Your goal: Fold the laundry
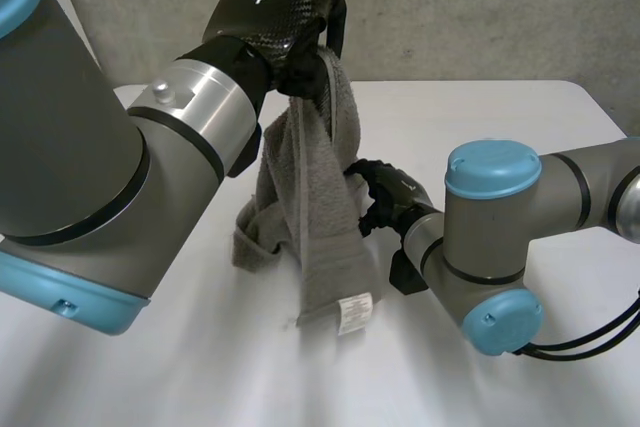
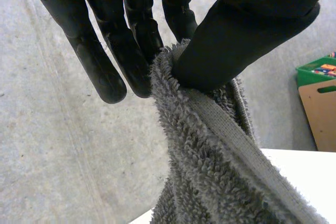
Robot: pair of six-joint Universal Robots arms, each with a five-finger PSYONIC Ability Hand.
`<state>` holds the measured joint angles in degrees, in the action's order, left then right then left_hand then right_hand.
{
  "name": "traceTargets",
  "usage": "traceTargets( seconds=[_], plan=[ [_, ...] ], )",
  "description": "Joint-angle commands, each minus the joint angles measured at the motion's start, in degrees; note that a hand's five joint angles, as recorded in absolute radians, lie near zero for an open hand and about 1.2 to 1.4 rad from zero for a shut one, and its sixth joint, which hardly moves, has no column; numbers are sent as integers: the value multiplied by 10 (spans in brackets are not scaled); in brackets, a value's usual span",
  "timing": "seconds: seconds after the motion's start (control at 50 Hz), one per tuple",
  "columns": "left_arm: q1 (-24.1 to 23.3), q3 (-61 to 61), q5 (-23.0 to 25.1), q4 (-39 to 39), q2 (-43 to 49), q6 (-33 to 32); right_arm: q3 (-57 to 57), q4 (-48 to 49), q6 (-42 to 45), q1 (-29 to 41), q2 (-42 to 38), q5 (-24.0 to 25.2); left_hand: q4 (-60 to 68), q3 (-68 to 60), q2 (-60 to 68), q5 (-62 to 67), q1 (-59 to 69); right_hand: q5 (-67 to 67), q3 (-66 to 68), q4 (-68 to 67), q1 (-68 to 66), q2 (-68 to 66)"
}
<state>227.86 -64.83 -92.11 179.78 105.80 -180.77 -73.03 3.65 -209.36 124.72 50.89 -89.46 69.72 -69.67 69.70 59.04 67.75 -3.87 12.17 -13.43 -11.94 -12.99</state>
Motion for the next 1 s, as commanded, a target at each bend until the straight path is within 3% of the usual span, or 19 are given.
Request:
traceTargets(
  seconds=[0.02, 0.04, 0.08, 0.14, 0.16, 0.18, 0.24, 0.3, 0.42, 0.44, 0.46, 0.48, 0.5, 0.58, 0.66, 0.72, 1.0],
  plan=[
    [6, -12, -4, -3, -2, 2, -9, 2, -24, 0, 4, -9, 103, -103, 103, 110, 123, -591, 608, -596, -611, -600],
    [6, -12, -4, -3, -2, 2, -12, 7, -19, -4, 11, -21, 103, -103, 103, 110, 123, -661, 678, -665, -680, -669],
    [12, -22, -15, -7, -2, 2, -15, 16, -8, -11, 27, -39, 103, -103, 103, 110, 123, -661, 678, -666, -681, -670],
    [32, -44, -21, -12, -2, 0, -32, 61, 71, -50, 89, -61, 103, -103, 103, 110, 123, -661, 678, -666, -681, -670],
    [32, -44, -21, -12, -2, 0, -45, 87, 136, -77, 117, -60, 103, -103, 103, 110, 123, -661, 678, -666, -681, -670],
    [42, -56, -21, -15, -3, 1, -45, 87, 137, -77, 118, -60, 103, -103, 103, 110, 123, -661, 678, -666, -681, -670],
    [57, -85, -20, -16, -4, 1, -84, 137, 298, -140, 174, -29, 103, -103, 103, 110, 123, -661, 678, -666, -681, -670],
    [63, -114, -18, -13, -2, 2, -93, 140, 330, -155, 189, -1, 103, -103, 103, 110, 123, -661, 678, -666, -681, -670],
    [60, -133, -18, -9, 6, 1, -105, 123, 323, -164, 207, 39, 103, -103, 103, 110, 123, -661, 678, -666, -681, -670],
    [58, -132, -18, -9, 8, 1, -111, 101, 320, -159, 207, 54, 103, -103, 103, 110, 123, -570, 587, -575, -590, -579],
    [58, -129, -18, -9, 8, 1, -114, 73, 320, -156, 207, 67, 103, -103, 103, 110, 123, -235, 252, -239, -254, -243],
    [58, -129, -18, -9, 8, 1, -114, 72, 320, -156, 207, 68, 103, -103, 103, 110, 123, -231, 248, -236, -251, -240],
    [58, -123, -18, -9, 5, 1, -115, 43, 319, -154, 203, 74, 103, -103, 103, 110, 123, -6, 23, -11, -26, -15],
    [58, -104, -18, -11, -2, 0, -120, -20, 290, -130, 185, 83, 103, -103, 103, 110, 123, 8, 9, 3, -12, -1],
    [55, -78, -19, -16, -27, 0, -130, -65, 188, -91, 157, 90, 103, -103, 103, 110, 123, 6, 11, 1, -13, -3],
    [54, -82, -19, -15, -41, 0, -147, -63, 138, -80, 146, 91, 103, -103, 103, 110, 123, 3, 14, -2, -17, -6],
    [54, -130, -19, -14, -46, 2, -125, 25, 80, -17, 50, 75, 103, -103, 103, 110, 123, -11, 28, -15, -30, -20]
  ],
)
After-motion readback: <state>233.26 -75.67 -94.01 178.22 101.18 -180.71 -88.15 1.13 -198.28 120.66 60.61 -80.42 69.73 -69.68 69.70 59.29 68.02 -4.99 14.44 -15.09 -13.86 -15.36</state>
